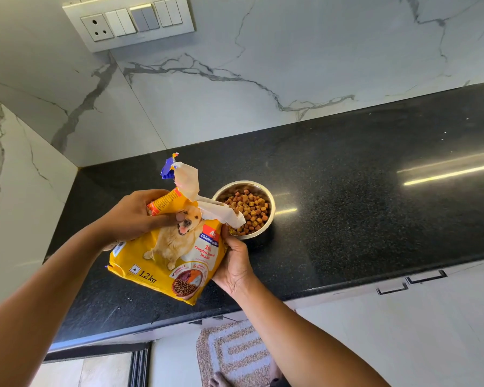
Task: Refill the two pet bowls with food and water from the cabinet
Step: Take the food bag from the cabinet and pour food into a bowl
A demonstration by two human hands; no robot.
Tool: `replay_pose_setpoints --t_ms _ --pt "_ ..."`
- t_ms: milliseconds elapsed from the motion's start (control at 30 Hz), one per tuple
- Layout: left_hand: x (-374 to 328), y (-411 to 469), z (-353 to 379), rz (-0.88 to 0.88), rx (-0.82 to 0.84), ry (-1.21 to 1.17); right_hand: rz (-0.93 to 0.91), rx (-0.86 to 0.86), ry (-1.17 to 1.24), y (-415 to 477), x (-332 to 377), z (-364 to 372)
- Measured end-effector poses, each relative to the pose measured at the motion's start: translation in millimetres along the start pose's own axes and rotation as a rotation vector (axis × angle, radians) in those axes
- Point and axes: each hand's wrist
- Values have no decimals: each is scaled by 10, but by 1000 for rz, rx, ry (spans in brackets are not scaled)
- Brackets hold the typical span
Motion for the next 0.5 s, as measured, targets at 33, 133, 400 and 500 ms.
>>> replay_pose_setpoints --t_ms 33,133,400,500 --pt "2 1 -4 1 1 1 -9 11 10 -5 -2 5" --pt "11 7 -13 15 4 -3 -29 16 16 -23 -5 17" --pt "6 14 -12 24 4 -1 1 6 9 -25 -26 18" --pt "-14 12 -4 25 9 12 10 -9 13 -34 -48 17"
Point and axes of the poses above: each hand's wrist, its own y-axis towards the middle knuckle, its own z-axis out of the palm, x = y × z, and after that the axes turned 6 degrees about -y, right-handed
